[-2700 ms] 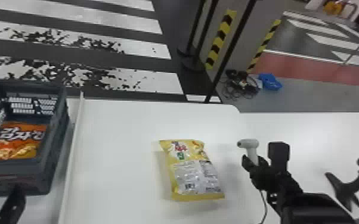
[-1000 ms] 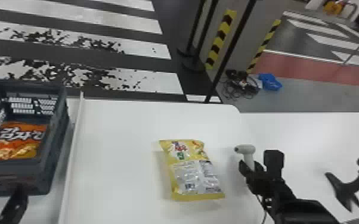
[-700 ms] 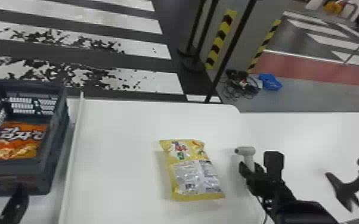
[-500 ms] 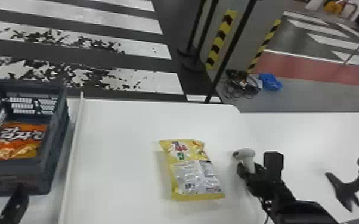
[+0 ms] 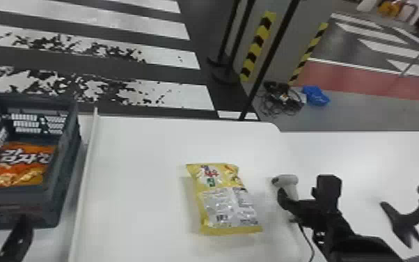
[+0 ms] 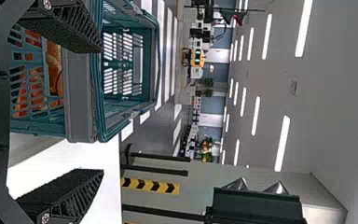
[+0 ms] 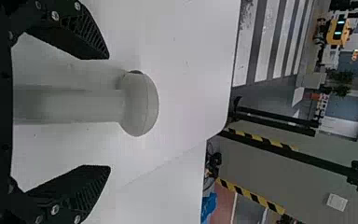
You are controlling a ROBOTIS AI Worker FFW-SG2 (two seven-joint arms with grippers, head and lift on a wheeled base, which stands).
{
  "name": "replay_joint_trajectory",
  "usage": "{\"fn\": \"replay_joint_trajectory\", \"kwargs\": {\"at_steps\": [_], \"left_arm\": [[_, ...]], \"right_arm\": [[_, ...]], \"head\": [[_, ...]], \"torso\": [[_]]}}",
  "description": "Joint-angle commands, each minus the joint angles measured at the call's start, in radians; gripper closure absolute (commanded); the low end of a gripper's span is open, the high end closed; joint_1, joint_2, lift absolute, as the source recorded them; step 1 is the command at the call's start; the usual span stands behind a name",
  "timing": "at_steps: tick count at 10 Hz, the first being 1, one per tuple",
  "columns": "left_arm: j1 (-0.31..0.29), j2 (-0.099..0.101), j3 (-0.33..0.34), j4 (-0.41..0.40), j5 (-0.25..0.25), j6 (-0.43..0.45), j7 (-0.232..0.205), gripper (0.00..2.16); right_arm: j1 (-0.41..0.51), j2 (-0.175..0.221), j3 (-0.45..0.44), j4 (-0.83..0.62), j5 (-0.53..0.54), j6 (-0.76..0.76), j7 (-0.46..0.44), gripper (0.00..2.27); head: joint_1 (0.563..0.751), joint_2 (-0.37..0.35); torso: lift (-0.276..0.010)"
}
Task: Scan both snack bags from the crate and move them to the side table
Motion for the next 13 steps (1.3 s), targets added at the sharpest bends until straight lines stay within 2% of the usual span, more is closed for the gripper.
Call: {"fn": "replay_joint_trajectory", "kwargs": {"at_steps": [1,3,6,7,9,13], "left_arm": [[0.000,0.000,0.001,0.001,0.002,0.000,0.000,0.08],[0.000,0.000,0.001,0.003,0.002,0.000,0.000,0.08],[0.000,-0.002,0.001,0.006,0.002,0.000,0.000,0.08],[0.002,-0.002,0.001,0.008,0.002,0.000,0.000,0.08],[0.002,-0.002,0.001,0.008,0.002,0.000,0.000,0.08],[-0.001,-0.002,0.001,0.014,0.002,0.000,0.000,0.08]], "right_arm": [[0.041,0.017,-0.038,-0.107,-0.016,0.041,-0.005,0.11],[0.097,0.025,-0.067,-0.210,-0.082,0.080,0.004,0.12],[0.129,0.064,-0.148,-0.305,-0.245,0.268,0.205,0.17],[0.140,0.072,-0.158,-0.336,-0.274,0.323,0.248,0.18],[0.140,0.072,-0.148,-0.351,-0.277,0.421,0.296,0.18],[0.140,0.072,-0.115,-0.351,-0.296,0.513,0.360,0.18]], "head": [[0.695,-0.350],[0.695,-0.350],[0.695,-0.350],[0.695,-0.350],[0.695,-0.313],[0.695,-0.262]], "torso": [[-0.099],[-0.099],[-0.099],[-0.099],[-0.099],[-0.099]]}}
